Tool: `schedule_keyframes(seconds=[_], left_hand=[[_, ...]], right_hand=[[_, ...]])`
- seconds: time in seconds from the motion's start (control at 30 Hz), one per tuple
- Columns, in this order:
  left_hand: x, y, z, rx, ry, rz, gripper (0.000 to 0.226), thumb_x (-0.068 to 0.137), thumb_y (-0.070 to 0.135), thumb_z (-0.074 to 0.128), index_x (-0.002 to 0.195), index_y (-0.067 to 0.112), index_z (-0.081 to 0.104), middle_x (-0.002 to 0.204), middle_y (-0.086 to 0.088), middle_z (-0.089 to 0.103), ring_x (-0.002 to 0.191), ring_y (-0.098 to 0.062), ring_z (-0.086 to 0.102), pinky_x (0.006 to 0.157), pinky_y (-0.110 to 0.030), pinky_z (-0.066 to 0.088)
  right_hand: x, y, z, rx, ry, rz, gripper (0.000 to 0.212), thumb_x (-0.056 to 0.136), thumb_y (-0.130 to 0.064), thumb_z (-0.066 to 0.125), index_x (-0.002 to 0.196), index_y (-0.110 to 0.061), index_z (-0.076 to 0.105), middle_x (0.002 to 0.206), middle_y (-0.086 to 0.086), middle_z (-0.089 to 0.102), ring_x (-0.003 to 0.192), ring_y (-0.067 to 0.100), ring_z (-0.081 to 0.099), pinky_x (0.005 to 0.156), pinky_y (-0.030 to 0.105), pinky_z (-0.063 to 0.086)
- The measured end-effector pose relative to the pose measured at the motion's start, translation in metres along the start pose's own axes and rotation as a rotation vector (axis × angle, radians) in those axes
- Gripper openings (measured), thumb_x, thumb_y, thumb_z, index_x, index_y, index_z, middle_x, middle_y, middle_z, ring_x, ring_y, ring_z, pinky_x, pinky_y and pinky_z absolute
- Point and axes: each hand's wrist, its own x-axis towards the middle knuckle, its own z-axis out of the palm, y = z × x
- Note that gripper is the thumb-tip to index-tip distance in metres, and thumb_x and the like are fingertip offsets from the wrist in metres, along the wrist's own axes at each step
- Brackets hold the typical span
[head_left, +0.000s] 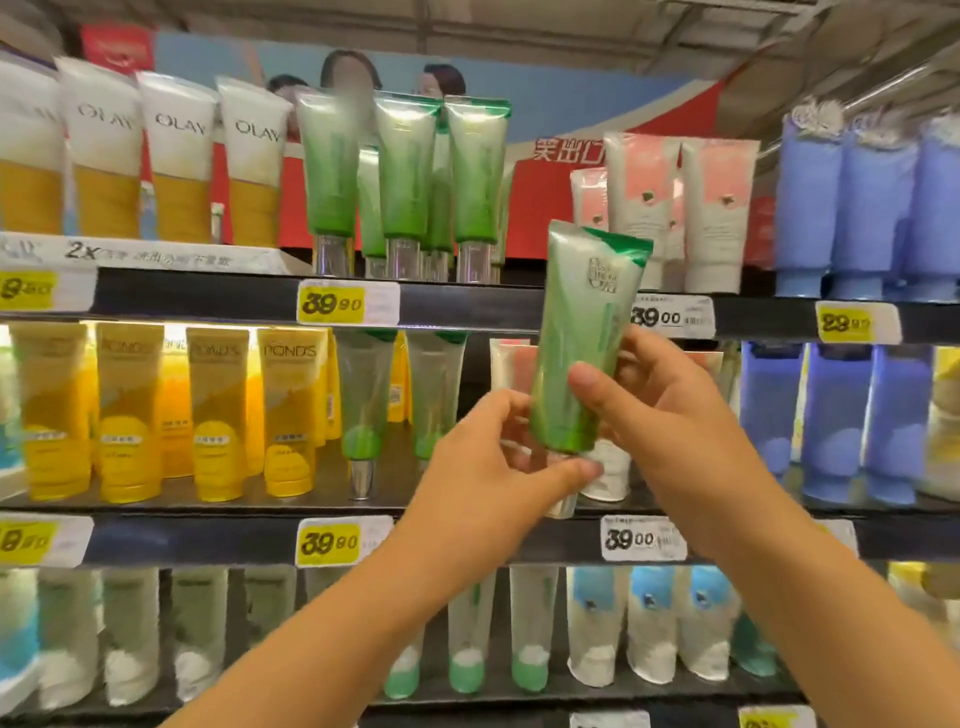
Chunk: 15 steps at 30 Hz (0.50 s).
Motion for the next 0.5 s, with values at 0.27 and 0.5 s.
schedule_keyframes(seconds=[0.27, 0.5], left_hand=[[0.043, 0.029, 0.040, 0.116, 0.106, 0.097, 0.033, 0.069, 0.033, 0.078, 0.094, 0.032, 0.056, 0.083, 0.014, 0.066, 0.075, 0.000, 0.065, 0.072, -0.024, 0.054], [0.079, 0.047, 0.046, 0.148, 0.211, 0.127, 0.032, 0.070, 0.026, 0.079, 0.096, 0.025, 0.060, 0.087, 0.008, 0.069, 0.079, -0.009, 0.067, 0.077, -0.034, 0.056]], right_hand=[[0.040, -0.012, -0.049, 0.012, -0.073, -0.142, 0.020, 0.084, -0.009, 0.062, 0.099, -0.022, 0.064, 0.092, 0.000, 0.073, 0.087, 0.012, 0.070, 0.070, 0.021, 0.056], [0.076, -0.019, -0.072, -0.136, -0.101, -0.223, 0.013, 0.088, -0.023, 0.059, 0.101, -0.025, 0.063, 0.097, -0.007, 0.071, 0.088, 0.003, 0.067, 0.076, 0.016, 0.054]])
